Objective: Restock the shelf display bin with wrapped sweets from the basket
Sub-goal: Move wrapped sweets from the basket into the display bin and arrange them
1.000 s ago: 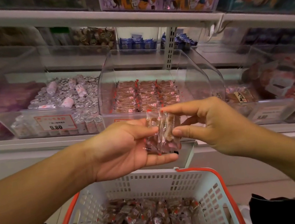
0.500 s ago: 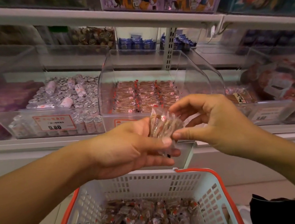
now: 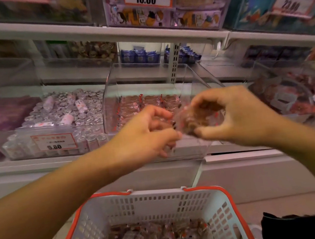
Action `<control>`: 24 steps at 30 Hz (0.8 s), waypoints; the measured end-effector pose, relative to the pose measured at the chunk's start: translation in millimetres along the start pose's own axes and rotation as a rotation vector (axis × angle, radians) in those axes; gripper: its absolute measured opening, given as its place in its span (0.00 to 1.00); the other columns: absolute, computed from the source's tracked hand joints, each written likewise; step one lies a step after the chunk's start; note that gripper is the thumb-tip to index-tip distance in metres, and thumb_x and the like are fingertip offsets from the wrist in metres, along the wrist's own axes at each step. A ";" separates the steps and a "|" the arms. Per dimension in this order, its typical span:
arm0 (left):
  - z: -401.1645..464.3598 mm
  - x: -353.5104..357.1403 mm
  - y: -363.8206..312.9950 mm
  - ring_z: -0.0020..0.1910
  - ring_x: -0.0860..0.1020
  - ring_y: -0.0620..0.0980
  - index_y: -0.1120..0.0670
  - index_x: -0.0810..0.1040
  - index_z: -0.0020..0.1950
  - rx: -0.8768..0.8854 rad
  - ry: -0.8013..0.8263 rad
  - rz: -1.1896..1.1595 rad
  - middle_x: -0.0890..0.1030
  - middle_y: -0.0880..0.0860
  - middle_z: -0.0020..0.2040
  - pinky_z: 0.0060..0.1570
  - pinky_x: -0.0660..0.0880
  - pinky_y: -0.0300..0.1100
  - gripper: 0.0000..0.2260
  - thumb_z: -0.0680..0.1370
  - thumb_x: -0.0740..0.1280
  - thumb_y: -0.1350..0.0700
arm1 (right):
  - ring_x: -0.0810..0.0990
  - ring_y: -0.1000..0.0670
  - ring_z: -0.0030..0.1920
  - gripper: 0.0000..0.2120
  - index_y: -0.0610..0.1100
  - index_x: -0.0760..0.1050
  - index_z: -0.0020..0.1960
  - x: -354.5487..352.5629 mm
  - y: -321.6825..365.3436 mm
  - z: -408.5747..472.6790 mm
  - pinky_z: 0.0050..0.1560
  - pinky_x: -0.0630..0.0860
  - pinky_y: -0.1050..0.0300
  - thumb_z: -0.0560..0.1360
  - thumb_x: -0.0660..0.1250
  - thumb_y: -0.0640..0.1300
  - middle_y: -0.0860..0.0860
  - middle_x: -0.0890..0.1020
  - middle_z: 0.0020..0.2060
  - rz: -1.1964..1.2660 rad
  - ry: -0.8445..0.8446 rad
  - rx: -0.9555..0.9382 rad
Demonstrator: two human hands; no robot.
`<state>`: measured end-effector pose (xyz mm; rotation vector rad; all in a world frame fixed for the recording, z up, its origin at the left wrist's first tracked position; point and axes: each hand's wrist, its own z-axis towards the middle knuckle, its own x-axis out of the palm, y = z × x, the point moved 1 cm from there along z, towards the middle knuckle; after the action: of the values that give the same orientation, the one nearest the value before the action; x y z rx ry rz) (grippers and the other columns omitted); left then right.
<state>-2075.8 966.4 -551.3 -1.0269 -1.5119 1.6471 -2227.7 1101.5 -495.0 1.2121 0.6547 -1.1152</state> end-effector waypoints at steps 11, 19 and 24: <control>8.8 -44.6 8.6 0.51 0.77 0.53 0.50 0.71 0.59 0.404 -0.155 1.163 0.79 0.51 0.54 0.50 0.74 0.51 0.10 0.82 0.55 0.50 | 0.72 0.51 0.30 0.14 0.48 0.69 0.30 42.3 -43.2 101.7 0.27 0.64 0.59 0.69 0.73 0.44 0.52 0.72 0.28 -0.628 0.589 0.187; 12.5 -42.6 15.4 0.50 0.79 0.57 0.49 0.69 0.61 0.365 -0.117 1.198 0.81 0.52 0.54 0.49 0.74 0.53 0.10 0.83 0.52 0.51 | 0.74 0.50 0.38 0.08 0.49 0.71 0.43 62.7 -59.5 101.6 0.32 0.69 0.56 0.71 0.71 0.45 0.51 0.75 0.39 -0.625 0.414 0.203; 13.2 -42.4 15.4 0.50 0.78 0.56 0.49 0.69 0.61 0.357 -0.108 1.159 0.81 0.52 0.53 0.50 0.75 0.53 0.10 0.83 0.53 0.52 | 0.76 0.48 0.39 0.12 0.46 0.74 0.42 55.8 -59.7 105.9 0.31 0.70 0.56 0.66 0.77 0.37 0.49 0.76 0.40 -0.646 0.431 0.278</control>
<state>-2067.0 921.4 -561.7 -1.7651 -0.5522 2.6203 -2278.9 985.7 -538.2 1.5519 1.3172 -1.5245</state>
